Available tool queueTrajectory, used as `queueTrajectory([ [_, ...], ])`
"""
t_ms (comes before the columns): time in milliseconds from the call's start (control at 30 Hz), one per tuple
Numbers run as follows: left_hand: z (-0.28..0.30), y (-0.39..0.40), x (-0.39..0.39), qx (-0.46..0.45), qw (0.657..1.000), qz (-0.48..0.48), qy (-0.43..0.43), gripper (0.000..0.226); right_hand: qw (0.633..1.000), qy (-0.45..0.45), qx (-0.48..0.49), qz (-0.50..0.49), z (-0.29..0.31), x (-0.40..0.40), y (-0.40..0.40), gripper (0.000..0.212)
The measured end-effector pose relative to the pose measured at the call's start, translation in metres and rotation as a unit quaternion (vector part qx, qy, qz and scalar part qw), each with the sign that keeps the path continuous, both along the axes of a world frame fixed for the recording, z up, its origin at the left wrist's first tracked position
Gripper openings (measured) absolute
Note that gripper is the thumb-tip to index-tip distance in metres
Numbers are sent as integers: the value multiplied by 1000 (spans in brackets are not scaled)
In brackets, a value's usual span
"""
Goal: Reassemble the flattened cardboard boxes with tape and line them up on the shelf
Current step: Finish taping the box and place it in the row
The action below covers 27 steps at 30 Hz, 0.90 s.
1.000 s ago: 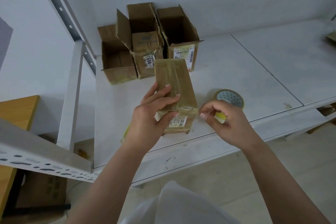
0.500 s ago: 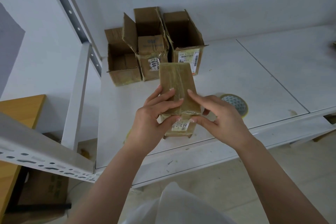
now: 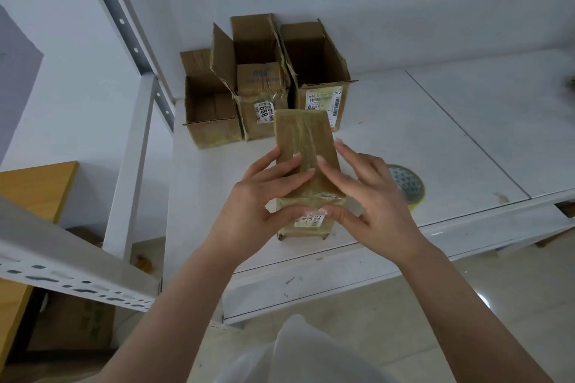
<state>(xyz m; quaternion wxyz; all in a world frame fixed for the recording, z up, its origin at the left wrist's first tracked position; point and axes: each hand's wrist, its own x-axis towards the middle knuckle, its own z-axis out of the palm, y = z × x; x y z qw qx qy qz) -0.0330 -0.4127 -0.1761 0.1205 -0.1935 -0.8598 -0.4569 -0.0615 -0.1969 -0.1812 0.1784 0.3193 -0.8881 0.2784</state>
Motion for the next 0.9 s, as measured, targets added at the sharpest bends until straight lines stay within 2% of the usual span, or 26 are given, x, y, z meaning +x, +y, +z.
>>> queueTrajectory([
  [100, -5, 10, 1, 17, 998, 41, 33, 43, 1000, 3, -23, 4, -4, -2, -4, 49],
  [300, -9, 19, -2, -12, 990, 62, 124, 31, 998, 31, -45, -10, -7, -3, -10, 43],
  [400, -1, 10, -3, -20, 996, 39, 80, 36, 999, 1, -37, -3, -3, -4, -7, 50],
  [467, 4, -1, -4, -18, 1000, 17, 18, 51, 999, -32, -28, 1, -1, -6, -1, 61],
  [533, 5, -10, -6, -1, 1000, 0, -14, 63, 999, -43, -32, 4, 0, -8, 2, 64],
  [633, 0, -10, -6, 29, 1000, 4, -8, 58, 998, -42, -44, 6, 1, -8, -1, 62],
  [733, 2, -12, -5, 55, 997, 6, -48, 54, 995, -78, -50, 22, 2, -9, -1, 66],
  [833, 18, -15, -10, 7, 998, 16, -59, 48, 987, -117, -108, 21, 6, -10, 5, 61],
  [900, 33, -5, -14, -34, 997, 64, -22, 44, 983, -106, -147, -37, 7, -13, 11, 50],
])
